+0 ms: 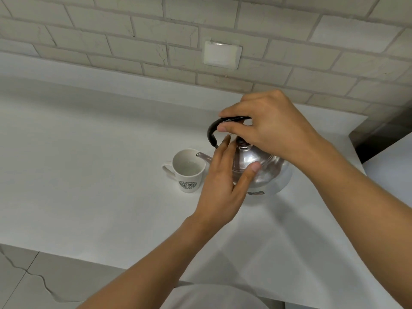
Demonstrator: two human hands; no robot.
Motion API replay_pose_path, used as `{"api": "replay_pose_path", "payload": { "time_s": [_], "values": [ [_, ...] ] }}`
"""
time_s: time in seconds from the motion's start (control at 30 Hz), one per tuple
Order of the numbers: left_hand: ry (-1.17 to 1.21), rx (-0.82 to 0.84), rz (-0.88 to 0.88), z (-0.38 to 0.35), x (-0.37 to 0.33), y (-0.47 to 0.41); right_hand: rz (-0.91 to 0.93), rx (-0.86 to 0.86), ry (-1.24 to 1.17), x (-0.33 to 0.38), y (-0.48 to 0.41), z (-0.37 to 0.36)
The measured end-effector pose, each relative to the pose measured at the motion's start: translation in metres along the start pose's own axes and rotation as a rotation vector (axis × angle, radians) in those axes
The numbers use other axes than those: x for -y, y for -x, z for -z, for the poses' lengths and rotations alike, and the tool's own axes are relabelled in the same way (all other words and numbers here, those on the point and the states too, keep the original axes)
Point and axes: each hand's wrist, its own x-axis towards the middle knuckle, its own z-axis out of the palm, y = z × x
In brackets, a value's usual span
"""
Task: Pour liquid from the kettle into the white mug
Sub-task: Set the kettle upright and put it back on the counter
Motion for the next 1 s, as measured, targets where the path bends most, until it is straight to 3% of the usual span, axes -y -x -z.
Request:
{"api": "replay_pose_path", "payload": {
  "time_s": [0.2, 0.33, 0.5, 0.67, 1.0],
  "values": [
    [0.061, -0.223, 0.062, 0.009, 0.009, 0.003, -0.122, -0.263, -0.201, -0.021, 0.04, -0.007],
    [0.011, -0.119, 0.087, 0.011, 0.003, -0.013, -0.192, -0.362, -0.281, -0.035, 0.063, -0.015],
    [-0.188, 0.021, 0.011, 0.004, 0.004, -0.048, -0.277, -0.369, -0.357, -0.059, 0.074, -0.027],
    [-0.236, 0.013, -0.004, -0.006, 0.016, -0.081, -0.368, -0.339, -0.458, -0.093, 0.069, -0.039],
    [-0.298, -0.046, 0.032, -0.023, 0.057, -0.188, -0.571, -0.22, -0.385, -0.189, 0.041, -0.082]
  ]
}}
